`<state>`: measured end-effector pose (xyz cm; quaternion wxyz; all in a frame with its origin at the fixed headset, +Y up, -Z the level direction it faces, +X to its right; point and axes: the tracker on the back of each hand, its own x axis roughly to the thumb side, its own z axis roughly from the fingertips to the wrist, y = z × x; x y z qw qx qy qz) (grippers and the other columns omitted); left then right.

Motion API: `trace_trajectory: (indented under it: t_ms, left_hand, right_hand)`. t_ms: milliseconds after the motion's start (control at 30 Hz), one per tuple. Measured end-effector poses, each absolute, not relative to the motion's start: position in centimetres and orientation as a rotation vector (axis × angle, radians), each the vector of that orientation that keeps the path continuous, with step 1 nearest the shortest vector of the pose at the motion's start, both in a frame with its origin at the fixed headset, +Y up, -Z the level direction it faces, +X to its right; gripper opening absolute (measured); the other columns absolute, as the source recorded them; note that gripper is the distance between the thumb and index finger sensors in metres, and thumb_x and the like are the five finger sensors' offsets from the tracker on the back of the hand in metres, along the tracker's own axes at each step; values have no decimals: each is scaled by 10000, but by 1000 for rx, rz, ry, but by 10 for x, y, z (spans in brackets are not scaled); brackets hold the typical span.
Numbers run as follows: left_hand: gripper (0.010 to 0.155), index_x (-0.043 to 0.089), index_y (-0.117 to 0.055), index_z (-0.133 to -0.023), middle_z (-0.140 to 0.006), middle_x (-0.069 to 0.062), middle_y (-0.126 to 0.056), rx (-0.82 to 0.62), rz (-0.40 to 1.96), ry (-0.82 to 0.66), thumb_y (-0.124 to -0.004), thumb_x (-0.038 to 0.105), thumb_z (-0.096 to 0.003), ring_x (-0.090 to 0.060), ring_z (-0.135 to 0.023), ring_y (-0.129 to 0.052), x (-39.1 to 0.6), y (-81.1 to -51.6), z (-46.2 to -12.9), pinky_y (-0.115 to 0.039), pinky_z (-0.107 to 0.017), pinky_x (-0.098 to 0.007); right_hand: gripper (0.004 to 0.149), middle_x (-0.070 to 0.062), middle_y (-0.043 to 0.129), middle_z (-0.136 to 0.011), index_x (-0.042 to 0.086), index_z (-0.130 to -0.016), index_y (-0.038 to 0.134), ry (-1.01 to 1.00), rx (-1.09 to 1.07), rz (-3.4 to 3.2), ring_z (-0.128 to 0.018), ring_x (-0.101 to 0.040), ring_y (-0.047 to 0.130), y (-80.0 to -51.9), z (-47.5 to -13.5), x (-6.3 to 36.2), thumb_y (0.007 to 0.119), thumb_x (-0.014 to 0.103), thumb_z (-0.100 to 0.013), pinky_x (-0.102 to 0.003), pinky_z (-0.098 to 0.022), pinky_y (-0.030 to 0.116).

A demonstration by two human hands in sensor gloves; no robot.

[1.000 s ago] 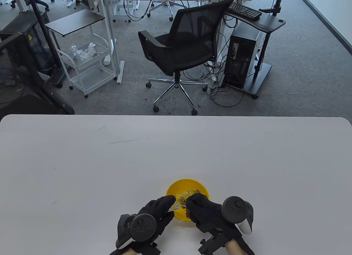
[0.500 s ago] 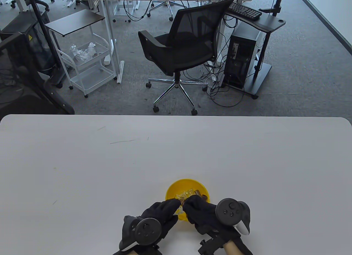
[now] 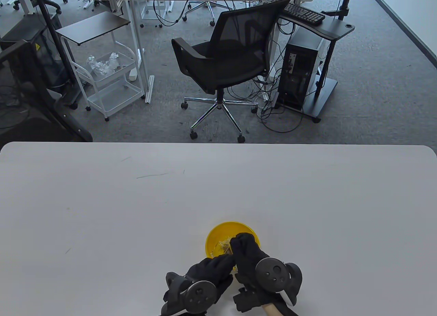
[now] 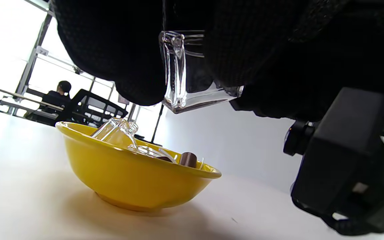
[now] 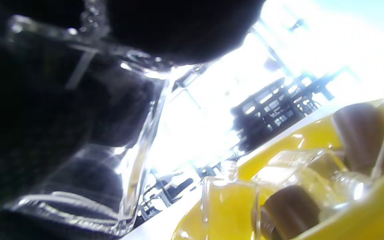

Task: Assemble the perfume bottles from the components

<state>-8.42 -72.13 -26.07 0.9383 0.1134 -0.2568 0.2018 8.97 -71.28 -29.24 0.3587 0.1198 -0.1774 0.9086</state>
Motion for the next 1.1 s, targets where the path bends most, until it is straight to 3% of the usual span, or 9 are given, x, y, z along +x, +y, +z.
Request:
trace_trajectory:
  t_ms: [100,200,367,433,533,700,833,1100]
  left_hand:
    - [547,360,-673,-1007,-965,24,-840,219,447,-490,-851,376,-489,-296,-711,-950,-92,-721,-264,-824,-548,-436]
    - [548,357,-679,-1006,-966,21,-843,210,492,-444,-856,366,-487,-307,-717,-943,-100,-721,-270,-816,-554,-445]
    - [565,322,-676,-1019,-958,-2,-850,172,569,-366,-859,367,-486,-308,-721,-938,-118,-727,-283,-816,-559,-441]
    - [574,308,-673,-1023,-954,-15,-848,145,583,-357,-861,369,-485,-303,-729,-928,-122,-730,-285,-809,-566,-439]
    - [588,279,-664,-1022,-952,-48,-824,122,560,-356,-875,343,-478,-291,-743,-908,-121,-731,-287,-796,-583,-440]
    - [570,260,-706,-1004,-930,-77,-819,132,482,-387,-882,340,-468,-284,-724,-915,-114,-731,-286,-810,-573,-431]
    - [558,272,-716,-994,-927,-72,-821,151,504,-388,-883,344,-466,-286,-718,-914,-114,-728,-283,-810,-571,-428]
    - [559,249,-720,-991,-916,-76,-826,189,530,-414,-885,344,-465,-284,-702,-923,-110,-725,-279,-816,-558,-429]
  right_hand:
    - [435,33,860,-571,154,-897,654,-492,366,2339,-164,-199,922,-713,-294,84,507,478,-646,-163,-39,784]
    - [431,-38,851,-694,164,-948,621,-399,452,2258,-291,-249,932,-713,-296,84,522,455,-646,-201,-153,824]
    - [451,-216,635,-998,85,-1045,482,35,617,2017,-668,-454,800,-717,-303,86,637,228,-646,-415,-470,798]
    - [448,-232,592,-1029,85,-1043,508,94,631,2019,-717,-470,775,-718,-305,85,662,145,-627,-431,-510,790]
    - [427,-223,623,-1012,110,-1009,600,69,639,2091,-700,-449,808,-718,-305,82,701,81,-595,-403,-502,810]
    - [411,-240,724,-938,95,-977,650,-63,648,2269,-591,-375,911,-716,-301,80,743,113,-578,-321,-421,870]
    - [400,-231,824,-828,88,-970,660,-159,615,2337,-468,-303,951,-715,-298,82,723,231,-602,-291,-295,865]
    - [449,-3,954,-418,47,-838,759,-298,442,2415,-145,-169,950,-715,-298,81,675,424,-610,-218,-37,814]
